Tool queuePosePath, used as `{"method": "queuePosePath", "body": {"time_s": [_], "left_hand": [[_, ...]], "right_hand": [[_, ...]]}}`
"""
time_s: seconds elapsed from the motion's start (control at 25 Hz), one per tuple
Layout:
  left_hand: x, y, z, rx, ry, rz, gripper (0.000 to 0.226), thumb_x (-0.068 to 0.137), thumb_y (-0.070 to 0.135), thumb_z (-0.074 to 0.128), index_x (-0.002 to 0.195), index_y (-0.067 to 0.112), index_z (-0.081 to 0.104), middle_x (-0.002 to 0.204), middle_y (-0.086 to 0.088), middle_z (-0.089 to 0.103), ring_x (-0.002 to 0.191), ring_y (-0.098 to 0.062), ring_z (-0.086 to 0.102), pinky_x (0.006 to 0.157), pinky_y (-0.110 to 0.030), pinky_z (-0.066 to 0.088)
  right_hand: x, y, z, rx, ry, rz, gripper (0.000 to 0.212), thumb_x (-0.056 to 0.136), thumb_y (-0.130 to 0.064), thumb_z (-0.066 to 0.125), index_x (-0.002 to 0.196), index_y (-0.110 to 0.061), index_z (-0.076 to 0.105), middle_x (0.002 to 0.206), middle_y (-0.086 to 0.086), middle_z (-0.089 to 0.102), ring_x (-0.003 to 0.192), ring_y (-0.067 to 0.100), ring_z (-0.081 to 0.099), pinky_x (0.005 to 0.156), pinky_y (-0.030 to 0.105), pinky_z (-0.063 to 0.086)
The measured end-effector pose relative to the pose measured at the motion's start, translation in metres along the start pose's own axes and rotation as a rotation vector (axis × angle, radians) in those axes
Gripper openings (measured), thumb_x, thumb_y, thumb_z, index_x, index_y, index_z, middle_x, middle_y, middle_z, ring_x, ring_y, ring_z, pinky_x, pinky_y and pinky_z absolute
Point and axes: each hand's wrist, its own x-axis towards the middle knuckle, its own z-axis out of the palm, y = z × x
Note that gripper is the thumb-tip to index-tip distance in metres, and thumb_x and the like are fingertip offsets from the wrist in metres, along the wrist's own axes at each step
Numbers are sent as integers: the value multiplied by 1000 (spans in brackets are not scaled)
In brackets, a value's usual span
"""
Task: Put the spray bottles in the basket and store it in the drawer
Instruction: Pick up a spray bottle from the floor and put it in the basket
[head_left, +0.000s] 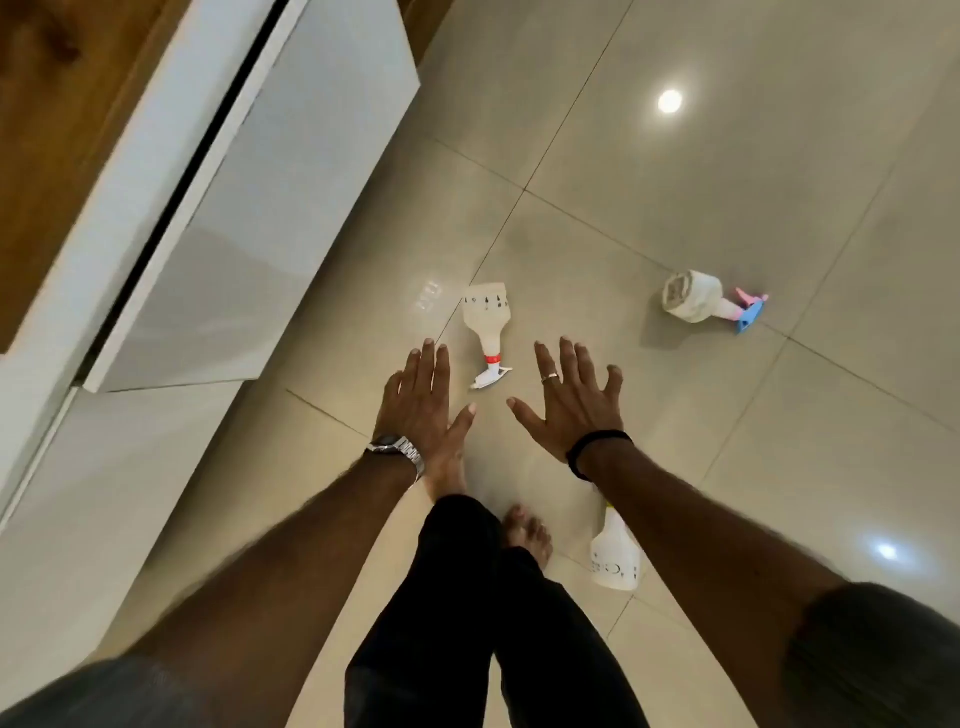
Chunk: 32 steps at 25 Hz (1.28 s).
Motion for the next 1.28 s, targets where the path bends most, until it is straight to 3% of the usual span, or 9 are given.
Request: {"method": "queuePosePath", "body": {"time_s": [0.24,0.44,0.56,0.68,0.84,0.92,1.0,1.12,1.28], "left_hand": [[99,-15,50,-101,-99,-7,84,99,57,36,160,11,0,170,-13,2,157,-33,7,123,-49,20],[177,-10,68,-489,-161,-105,74,102,46,38,159,13,5,162,-15,29,148,-32,30,116,-46,34],[209,-5,74,-809,-224,-258,75,105,45,33,160,16,-10,170,-8,11,155,-25,19,125,-39,21],[217,-1,81,-938,-250,-323,73,106,36,36,159,24,-13,169,-3,17,152,-25,28,123,-38,25],[201,-3,89,-943,-324,-342,74,105,27,42,160,28,-8,165,-10,27,147,-30,37,121,-41,30],[187,-7,89,-918,-311,-363,72,104,30,46,161,30,2,158,-12,40,141,-31,45,118,-44,36],[171,-11,80,-904,-261,-364,67,102,34,50,160,30,17,146,-12,54,133,-32,53,112,-37,42],[149,-15,55,-882,-232,-381,64,96,51,54,154,29,36,149,-8,55,134,-30,54,106,-33,43],[110,-7,2,-829,-225,-334,71,90,73,42,149,33,45,142,-6,62,124,-29,63,109,-44,47]], "right_hand": [[98,-21,54,51,9,19,84,90,-71,21,157,-22,7,166,12,14,152,30,15,111,61,19],[167,-31,88,328,-61,183,84,93,-62,32,158,-18,1,167,7,7,152,24,13,113,58,19],[196,-35,92,510,-96,198,89,95,-48,48,157,-13,-4,168,5,1,152,22,17,112,53,27],[207,-39,94,628,-137,163,86,97,-34,51,157,-11,-5,168,3,1,152,21,17,116,49,30],[191,-45,94,694,-165,184,79,99,-21,53,157,-6,2,165,12,15,148,31,26,118,42,30],[174,-43,87,689,-181,185,77,100,-26,53,157,-6,6,159,15,25,143,33,32,115,39,32],[155,-40,75,751,-207,189,78,99,-39,52,158,-11,9,154,13,30,137,31,41,109,34,35],[133,-33,42,845,-243,248,80,94,-57,51,157,-17,21,148,10,37,132,28,48,99,27,36],[97,-24,-27,916,-260,245,60,97,-51,48,147,-18,46,147,6,49,131,27,51,109,32,38]]}}
